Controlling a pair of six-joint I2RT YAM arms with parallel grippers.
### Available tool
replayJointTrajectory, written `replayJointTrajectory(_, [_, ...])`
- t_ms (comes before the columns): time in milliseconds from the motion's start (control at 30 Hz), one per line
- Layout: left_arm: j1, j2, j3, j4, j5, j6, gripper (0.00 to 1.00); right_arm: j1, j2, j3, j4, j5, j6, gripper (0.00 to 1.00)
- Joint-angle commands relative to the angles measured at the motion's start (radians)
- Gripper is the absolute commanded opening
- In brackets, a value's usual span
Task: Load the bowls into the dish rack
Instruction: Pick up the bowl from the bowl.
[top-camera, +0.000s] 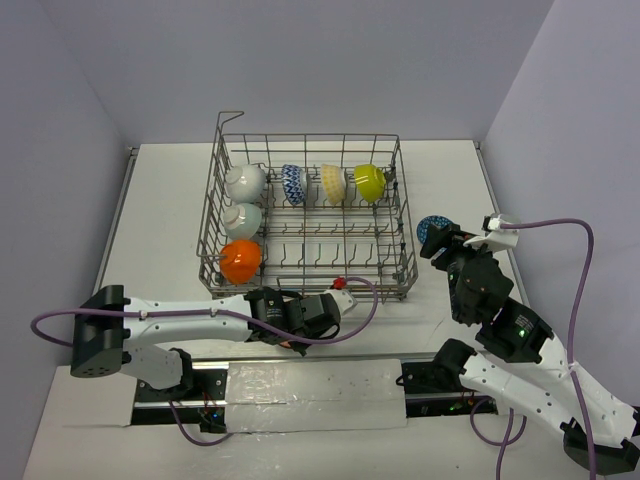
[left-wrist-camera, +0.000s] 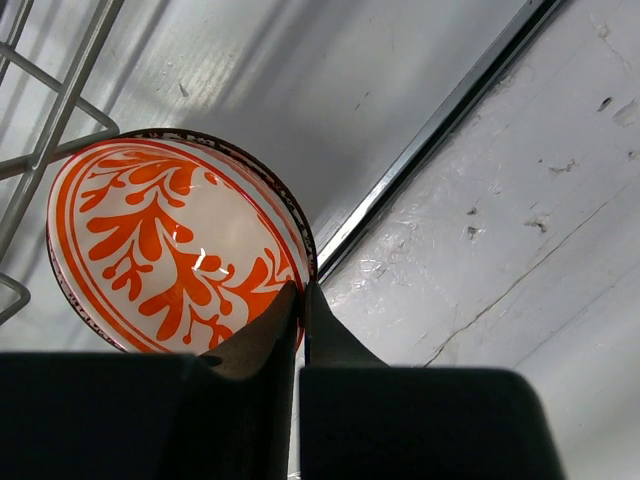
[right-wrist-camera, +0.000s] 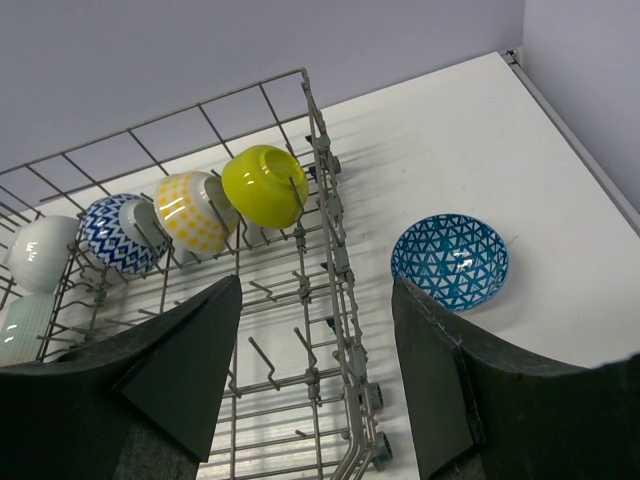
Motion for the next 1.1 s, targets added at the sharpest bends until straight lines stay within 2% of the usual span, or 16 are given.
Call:
replayJointTrajectory(0, [-0.002, -0.045, 0.057, 0.002, -0.067, -0.017, 0.0, -0.004, 0.007, 0.006, 0.008, 0.023, 0.012, 0.69])
replayJointTrajectory(400, [-0.002, -0.131, 0.092, 0.009, -0.134, -0.033, 0.0, -0.004, 0.0, 0.001, 0.009, 0.028, 0.012, 0.69])
replayJointTrajectory(600, [-0.002, -0.166, 0.104, 0.029, -0.114, -0.03, 0.0, -0.003, 0.001, 0.003, 0.006, 0.028, 0.012, 0.69])
replayJointTrajectory(1067, [-0.002, -0.131, 0.074, 0.031, -0.082, -0.029, 0.0, -0.004, -0.008, 0.001, 0.004, 0.027, 0.014, 0.69])
